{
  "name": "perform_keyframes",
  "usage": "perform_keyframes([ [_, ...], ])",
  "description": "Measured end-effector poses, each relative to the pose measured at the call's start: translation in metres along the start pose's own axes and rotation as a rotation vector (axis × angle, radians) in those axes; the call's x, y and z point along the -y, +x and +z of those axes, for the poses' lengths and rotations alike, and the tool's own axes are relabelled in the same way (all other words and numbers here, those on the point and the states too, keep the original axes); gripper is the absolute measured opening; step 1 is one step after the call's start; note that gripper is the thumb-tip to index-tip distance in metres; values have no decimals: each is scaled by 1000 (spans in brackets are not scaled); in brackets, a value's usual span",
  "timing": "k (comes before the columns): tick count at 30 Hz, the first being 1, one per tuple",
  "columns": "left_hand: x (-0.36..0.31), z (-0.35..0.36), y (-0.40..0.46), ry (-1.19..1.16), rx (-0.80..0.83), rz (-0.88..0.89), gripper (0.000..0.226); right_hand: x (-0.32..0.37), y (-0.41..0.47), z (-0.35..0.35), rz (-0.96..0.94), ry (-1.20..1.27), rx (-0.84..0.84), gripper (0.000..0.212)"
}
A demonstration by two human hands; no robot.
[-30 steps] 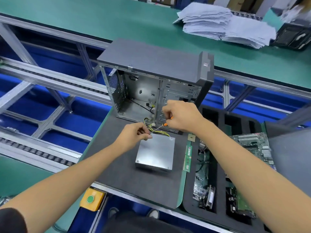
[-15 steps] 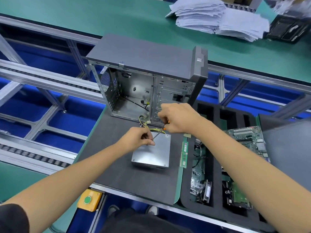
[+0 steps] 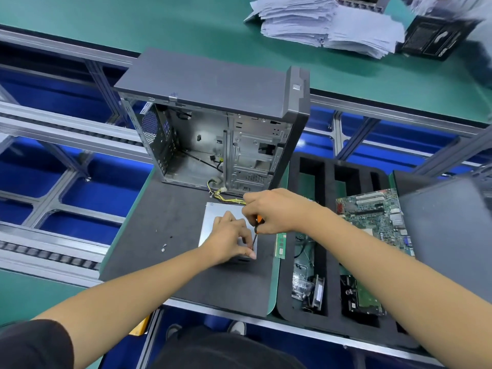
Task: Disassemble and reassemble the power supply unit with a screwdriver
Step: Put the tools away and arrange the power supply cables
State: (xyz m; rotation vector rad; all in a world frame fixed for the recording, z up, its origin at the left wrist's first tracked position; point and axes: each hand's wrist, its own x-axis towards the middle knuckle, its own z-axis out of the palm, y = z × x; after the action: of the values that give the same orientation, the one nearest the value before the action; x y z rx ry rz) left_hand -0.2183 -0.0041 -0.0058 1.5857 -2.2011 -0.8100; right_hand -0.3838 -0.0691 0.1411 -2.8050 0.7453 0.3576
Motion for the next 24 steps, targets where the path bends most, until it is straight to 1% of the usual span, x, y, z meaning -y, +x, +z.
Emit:
perform_keyframes([
  [3, 2, 4, 0, -23, 18, -11, 32, 2, -3, 6, -9, 12, -2, 5],
  [6, 4, 8, 1, -30, 55, -23, 34, 4, -3, 10, -23, 13, 21, 8],
  [10, 4, 10, 3, -70, 60, -52, 38, 7, -1, 14, -44, -10, 17, 6],
  [12, 3, 9, 2, -71, 69, -54, 36, 7, -1, 15, -59, -28, 13, 6],
  [16, 1, 8, 1, -63, 84, -65, 24, 11, 1, 14, -74, -41, 47, 5],
  [20, 0, 6, 1, -27, 108, -58, 31, 12, -1, 14, -50, -51, 45, 10],
  [22, -1, 5, -1, -59, 85, -76, 26, 13, -3, 16, -48, -70, 66, 6],
  [24, 0, 7, -5, -96, 65, -97, 22, 14, -5, 17, -57, -64, 66, 24],
])
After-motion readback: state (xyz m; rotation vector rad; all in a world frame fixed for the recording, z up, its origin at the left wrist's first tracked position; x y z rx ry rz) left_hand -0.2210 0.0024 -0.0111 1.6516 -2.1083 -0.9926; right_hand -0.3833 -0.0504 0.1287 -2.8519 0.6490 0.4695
